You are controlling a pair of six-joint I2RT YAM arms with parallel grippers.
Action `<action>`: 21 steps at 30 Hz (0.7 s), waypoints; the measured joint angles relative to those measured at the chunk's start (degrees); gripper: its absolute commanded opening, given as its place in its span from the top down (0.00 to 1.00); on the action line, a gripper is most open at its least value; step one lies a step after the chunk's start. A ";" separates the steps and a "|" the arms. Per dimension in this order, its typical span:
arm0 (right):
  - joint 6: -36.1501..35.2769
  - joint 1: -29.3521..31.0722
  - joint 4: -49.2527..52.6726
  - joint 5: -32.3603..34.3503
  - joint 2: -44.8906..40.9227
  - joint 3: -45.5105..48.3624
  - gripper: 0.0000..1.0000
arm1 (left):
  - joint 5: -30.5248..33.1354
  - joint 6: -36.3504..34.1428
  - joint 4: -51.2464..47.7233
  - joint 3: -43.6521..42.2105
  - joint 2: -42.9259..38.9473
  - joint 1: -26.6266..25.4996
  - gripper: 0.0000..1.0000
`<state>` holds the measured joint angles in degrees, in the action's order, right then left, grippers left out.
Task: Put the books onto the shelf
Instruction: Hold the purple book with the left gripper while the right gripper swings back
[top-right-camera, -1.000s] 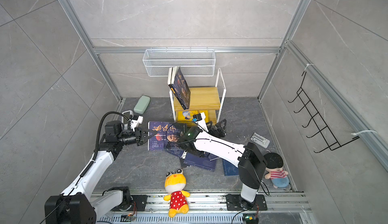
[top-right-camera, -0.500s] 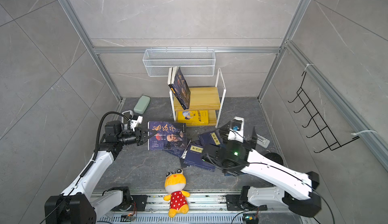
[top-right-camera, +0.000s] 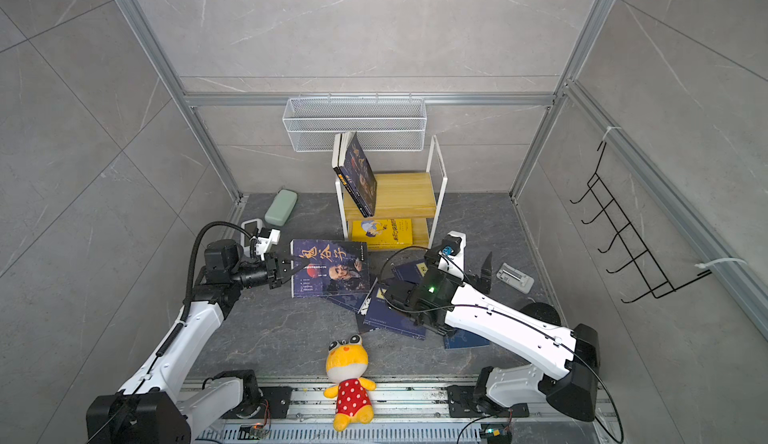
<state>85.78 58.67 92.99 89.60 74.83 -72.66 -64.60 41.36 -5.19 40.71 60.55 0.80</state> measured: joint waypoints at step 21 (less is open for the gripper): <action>-2.97 6.73 -0.02 0.02 -5.40 -3.80 0.00 | -5.79 -44.00 -53.05 25.27 9.11 12.87 1.00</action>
<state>82.81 65.41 92.97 89.62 69.43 -76.47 -70.39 -2.63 -58.24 65.98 69.67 13.67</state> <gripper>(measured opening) 0.996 0.148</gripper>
